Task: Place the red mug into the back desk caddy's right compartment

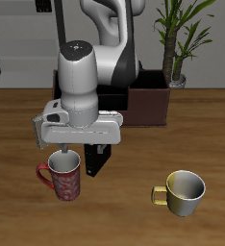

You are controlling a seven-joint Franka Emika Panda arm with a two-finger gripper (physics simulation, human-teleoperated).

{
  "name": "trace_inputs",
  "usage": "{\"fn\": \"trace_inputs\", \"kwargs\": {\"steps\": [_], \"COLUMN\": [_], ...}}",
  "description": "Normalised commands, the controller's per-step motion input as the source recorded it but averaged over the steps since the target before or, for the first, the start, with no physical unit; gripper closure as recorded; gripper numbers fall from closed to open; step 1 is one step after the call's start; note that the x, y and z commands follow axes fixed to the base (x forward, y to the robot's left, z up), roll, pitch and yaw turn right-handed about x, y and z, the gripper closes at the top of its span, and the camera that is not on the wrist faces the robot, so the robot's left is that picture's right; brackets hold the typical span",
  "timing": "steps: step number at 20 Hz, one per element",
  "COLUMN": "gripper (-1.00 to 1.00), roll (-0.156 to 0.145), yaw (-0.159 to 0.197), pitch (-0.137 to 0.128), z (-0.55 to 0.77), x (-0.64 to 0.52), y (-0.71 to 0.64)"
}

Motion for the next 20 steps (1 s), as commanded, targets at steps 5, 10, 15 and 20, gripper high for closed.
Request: {"fn": "trace_inputs", "kwargs": {"steps": [5,10,15,20], "gripper": [-1.0,-1.0,-1.0,-1.0], "roll": [-0.012,-0.015,0.009,-0.009], "yaw": [-0.013,-0.009,-0.005,-0.012], "pitch": [0.012,0.021,0.01,0.019], "z": [-0.12,-0.15,-0.1,-0.16], "x": [0.04,0.04,0.01,0.06], "y": [-0.08,-0.04,0.08,-0.01]}}
